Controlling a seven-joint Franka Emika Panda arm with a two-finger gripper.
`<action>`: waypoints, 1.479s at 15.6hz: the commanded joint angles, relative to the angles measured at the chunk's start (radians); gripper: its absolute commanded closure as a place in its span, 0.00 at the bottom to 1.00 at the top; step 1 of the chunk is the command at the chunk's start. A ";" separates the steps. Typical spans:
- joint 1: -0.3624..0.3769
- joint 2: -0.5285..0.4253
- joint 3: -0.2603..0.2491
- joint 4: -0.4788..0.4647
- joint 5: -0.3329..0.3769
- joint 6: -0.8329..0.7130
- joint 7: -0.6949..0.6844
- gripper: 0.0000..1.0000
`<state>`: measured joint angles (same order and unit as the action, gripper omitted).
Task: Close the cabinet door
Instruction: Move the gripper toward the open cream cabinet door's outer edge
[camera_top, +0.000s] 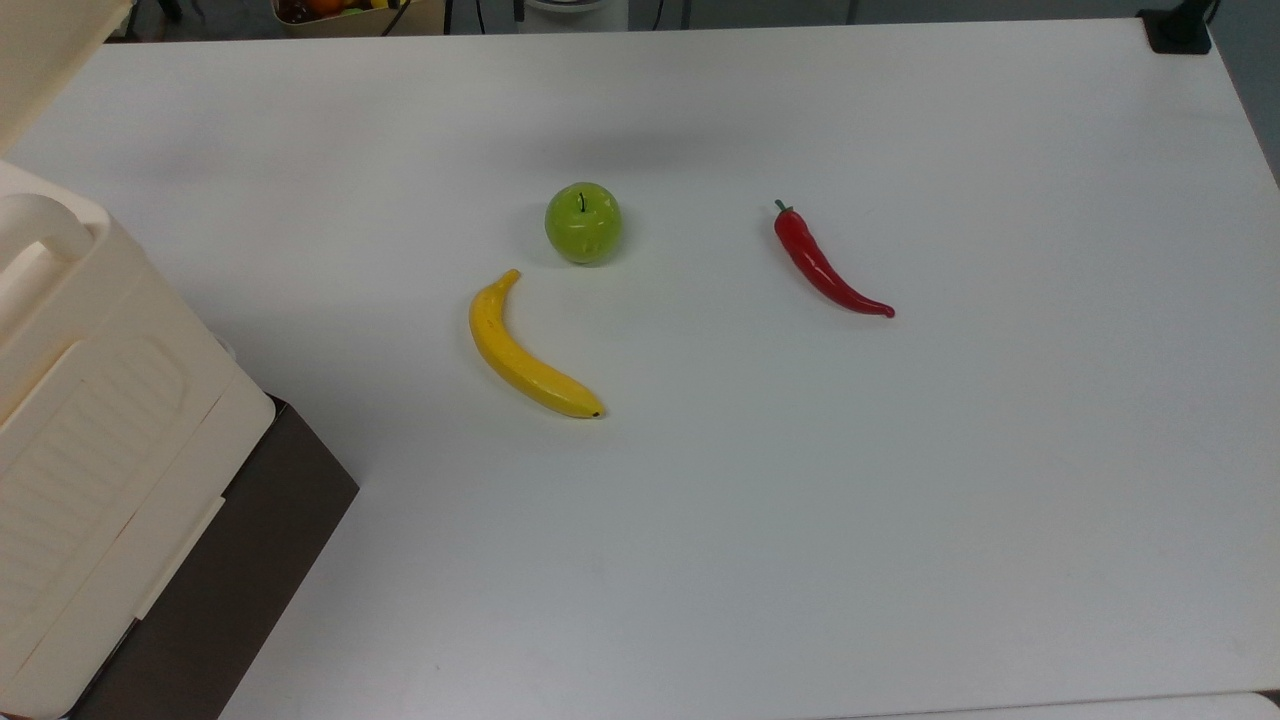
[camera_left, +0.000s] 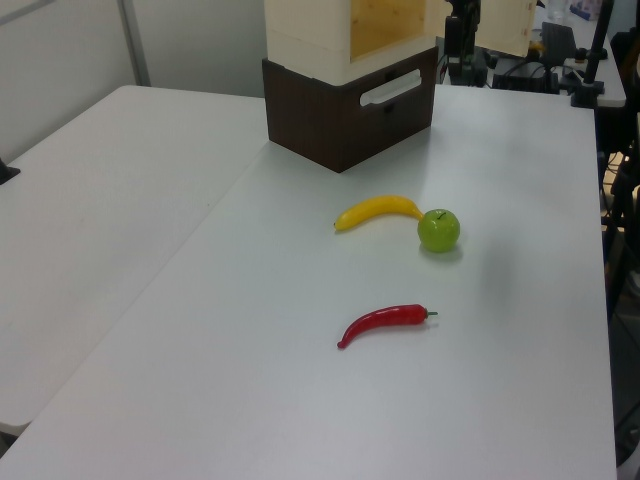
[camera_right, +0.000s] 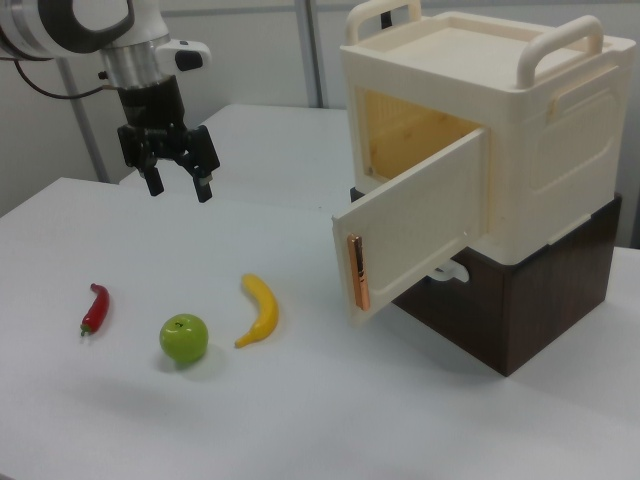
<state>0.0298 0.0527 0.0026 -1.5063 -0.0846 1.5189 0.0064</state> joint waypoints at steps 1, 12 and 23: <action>0.010 -0.016 -0.004 -0.017 -0.007 -0.028 0.012 0.00; 0.007 -0.013 -0.004 -0.017 -0.007 -0.025 -0.008 0.55; -0.001 -0.007 -0.015 -0.014 -0.009 -0.016 -0.009 1.00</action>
<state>0.0297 0.0547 0.0005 -1.5148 -0.0847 1.5185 0.0059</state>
